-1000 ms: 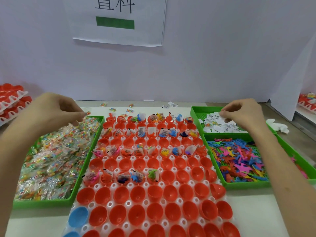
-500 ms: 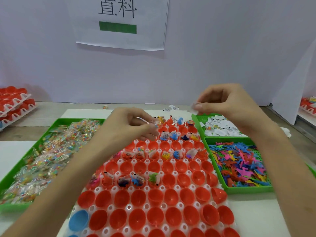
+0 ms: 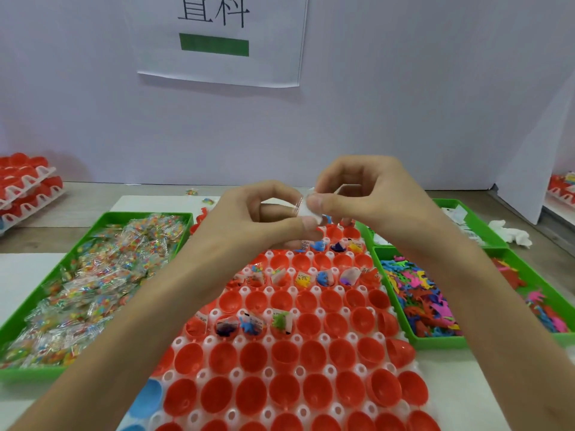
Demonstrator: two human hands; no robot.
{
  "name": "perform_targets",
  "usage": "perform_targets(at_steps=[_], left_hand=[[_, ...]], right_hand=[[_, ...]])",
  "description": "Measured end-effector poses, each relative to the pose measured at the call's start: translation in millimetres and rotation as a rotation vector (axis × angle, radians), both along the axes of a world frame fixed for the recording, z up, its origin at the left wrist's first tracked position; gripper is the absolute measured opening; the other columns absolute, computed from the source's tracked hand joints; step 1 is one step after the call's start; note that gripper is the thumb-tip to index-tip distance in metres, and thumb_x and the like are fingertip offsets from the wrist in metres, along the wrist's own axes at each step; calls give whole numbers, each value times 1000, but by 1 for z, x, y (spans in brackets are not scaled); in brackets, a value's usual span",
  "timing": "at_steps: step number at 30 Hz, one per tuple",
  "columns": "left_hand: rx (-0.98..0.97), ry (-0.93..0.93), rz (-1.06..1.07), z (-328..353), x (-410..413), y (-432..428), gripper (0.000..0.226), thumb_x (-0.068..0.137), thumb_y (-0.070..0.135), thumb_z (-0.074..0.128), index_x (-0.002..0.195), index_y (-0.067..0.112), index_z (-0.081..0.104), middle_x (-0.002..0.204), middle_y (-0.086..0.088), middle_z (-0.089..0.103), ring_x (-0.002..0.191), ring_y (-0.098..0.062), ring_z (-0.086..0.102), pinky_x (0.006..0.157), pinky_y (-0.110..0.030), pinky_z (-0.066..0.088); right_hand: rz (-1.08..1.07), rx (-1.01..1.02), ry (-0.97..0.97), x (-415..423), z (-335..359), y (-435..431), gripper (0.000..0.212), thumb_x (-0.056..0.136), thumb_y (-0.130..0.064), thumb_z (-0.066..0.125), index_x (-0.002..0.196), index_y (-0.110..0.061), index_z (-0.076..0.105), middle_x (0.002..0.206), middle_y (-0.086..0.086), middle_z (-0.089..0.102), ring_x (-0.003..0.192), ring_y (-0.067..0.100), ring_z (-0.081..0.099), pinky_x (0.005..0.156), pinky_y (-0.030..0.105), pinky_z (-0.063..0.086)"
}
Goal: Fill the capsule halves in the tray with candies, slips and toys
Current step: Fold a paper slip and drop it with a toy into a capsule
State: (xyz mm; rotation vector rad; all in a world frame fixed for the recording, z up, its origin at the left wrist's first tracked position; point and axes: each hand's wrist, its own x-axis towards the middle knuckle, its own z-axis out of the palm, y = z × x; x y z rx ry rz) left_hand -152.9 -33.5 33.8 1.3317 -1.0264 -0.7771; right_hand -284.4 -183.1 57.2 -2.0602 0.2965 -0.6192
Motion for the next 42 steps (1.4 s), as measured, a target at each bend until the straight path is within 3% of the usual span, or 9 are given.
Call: perform_targets(at_steps=[8, 13, 15, 18, 24, 28, 34, 38, 42], left_hand=[[-2, 9, 111, -3, 2, -1, 9, 93, 13, 69, 93, 4, 67, 88, -12, 79, 87, -24, 78, 73, -23, 60], [42, -34, 168, -2, 4, 0, 10, 90, 14, 72, 87, 6, 67, 83, -9, 78, 82, -23, 78, 76, -31, 61], [46, -52, 177, -1, 2, 0, 10, 90, 14, 72, 85, 7, 67, 79, -7, 77, 78, -22, 78, 76, -33, 60], [56, -68, 171, 0, 2, 0, 11, 89, 16, 71, 86, 7, 66, 88, -12, 78, 77, -21, 77, 78, -36, 60], [52, -94, 182, 0, 5, 1, 10, 89, 17, 73, 82, 12, 67, 75, -2, 76, 76, -23, 77, 77, -35, 61], [58, -103, 175, -1, 4, 0, 10, 88, 18, 73, 81, 13, 67, 86, -11, 78, 76, -24, 77, 80, -39, 59], [65, -96, 189, -2, 2, -2, 12, 88, 15, 73, 77, 15, 67, 82, -11, 77, 74, -24, 77, 79, -40, 59], [82, -92, 188, -2, 3, -2, 10, 88, 15, 73, 80, 13, 67, 80, -5, 77, 74, -23, 77, 80, -41, 59], [87, -60, 193, -4, 3, -3, 9, 88, 15, 73, 82, 12, 68, 72, -3, 75, 72, -21, 77, 74, -32, 61]], right_hand=[[43, -80, 152, -8, 9, -11, 8, 91, -29, 70, 92, -22, 74, 83, -3, 75, 69, 11, 67, 66, 24, 54], [-141, -415, 667, -36, 8, -62, 11, 90, -29, 72, 80, -27, 78, 64, -14, 72, 55, -2, 63, 54, 10, 41], [-147, -435, 933, -44, -2, -76, 9, 90, -27, 72, 84, -30, 78, 63, -14, 72, 58, -2, 65, 60, 13, 45], [-149, -387, 1072, -43, -19, -85, 10, 88, -22, 75, 95, -30, 77, 61, -8, 72, 65, 2, 70, 77, 25, 51], [-189, -404, 1037, -31, -38, -89, 13, 76, -20, 86, 84, -24, 76, 60, -14, 71, 57, 5, 69, 68, 26, 53], [-222, -456, 996, -26, -48, -91, 13, 76, -17, 86, 71, -19, 74, 68, -4, 74, 53, 8, 66, 57, 24, 49], [-205, -436, 976, -27, -49, -98, 16, 78, -10, 79, 66, -19, 74, 64, -7, 73, 54, 2, 63, 55, 21, 46], [-243, -402, 911, -36, -35, -102, 13, 80, -10, 72, 69, -17, 72, 64, -3, 73, 54, 6, 63, 62, 30, 54], [-205, -377, 674, -43, -15, -96, 11, 84, -19, 72, 74, -21, 70, 66, -6, 72, 58, 3, 65, 64, 29, 47]])
